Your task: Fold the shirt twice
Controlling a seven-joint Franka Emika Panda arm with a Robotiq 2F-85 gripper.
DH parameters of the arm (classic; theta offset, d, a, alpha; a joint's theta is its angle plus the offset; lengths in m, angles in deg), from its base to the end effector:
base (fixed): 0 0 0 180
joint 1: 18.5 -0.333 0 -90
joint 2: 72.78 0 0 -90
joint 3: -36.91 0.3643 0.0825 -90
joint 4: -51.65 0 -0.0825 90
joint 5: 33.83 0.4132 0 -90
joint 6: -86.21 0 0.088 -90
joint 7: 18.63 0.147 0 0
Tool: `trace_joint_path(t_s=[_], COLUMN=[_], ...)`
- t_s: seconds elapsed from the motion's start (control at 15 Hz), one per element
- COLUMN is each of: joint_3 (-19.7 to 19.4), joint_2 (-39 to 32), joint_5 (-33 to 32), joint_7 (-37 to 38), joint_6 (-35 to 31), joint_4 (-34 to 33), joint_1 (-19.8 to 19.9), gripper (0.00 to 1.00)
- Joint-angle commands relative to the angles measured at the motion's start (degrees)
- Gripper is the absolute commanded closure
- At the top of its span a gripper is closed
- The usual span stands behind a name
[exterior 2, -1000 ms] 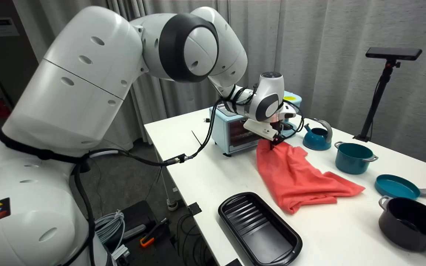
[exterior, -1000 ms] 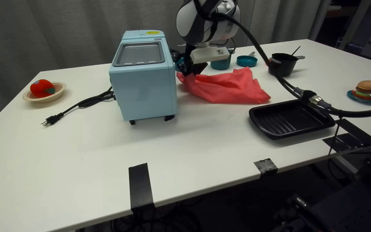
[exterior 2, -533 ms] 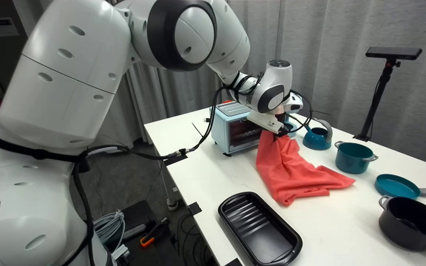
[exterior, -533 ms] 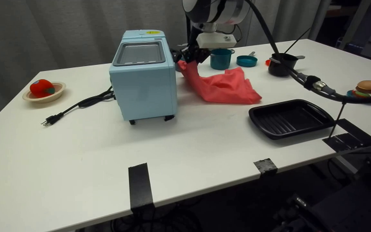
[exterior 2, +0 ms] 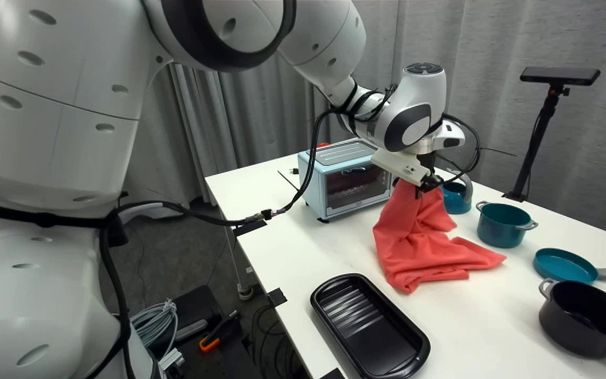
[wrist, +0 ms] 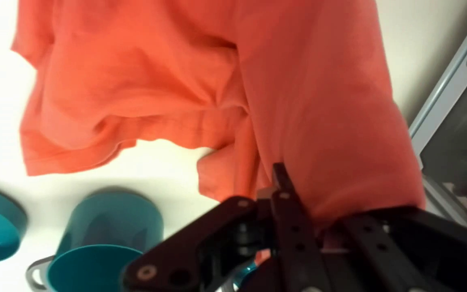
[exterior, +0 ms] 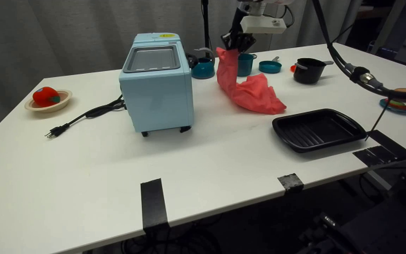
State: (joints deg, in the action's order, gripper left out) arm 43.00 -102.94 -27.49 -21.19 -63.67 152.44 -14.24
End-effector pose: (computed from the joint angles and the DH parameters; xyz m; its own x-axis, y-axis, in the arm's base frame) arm 0.7514 0.0153 0.2894 0.9450 -0.0517 0.3230 -0.0125 -0.9924 -0.1221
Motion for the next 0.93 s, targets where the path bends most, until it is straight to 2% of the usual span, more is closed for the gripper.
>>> trace_joint_path(t_s=[0.0,0.4,0.47,0.53,0.87], joint_3=[-3.0,-8.2,-8.7,-8.7,-8.8], joint_2=[3.8,3.6,3.5,3.6,4.7], joint_5=[-0.3,-3.0,-3.4,-3.3,-3.7], joint_7=[-0.1,1.8,2.5,2.4,2.9], joint_6=[1.2,4.8,5.6,6.1,8.4], joint_4=[4.7,9.7,10.0,10.5,10.5], joint_1=[0.3,-0.4,-0.6,-0.4,-0.8], gripper=[0.98,0.98,0.66,0.65,0.27])
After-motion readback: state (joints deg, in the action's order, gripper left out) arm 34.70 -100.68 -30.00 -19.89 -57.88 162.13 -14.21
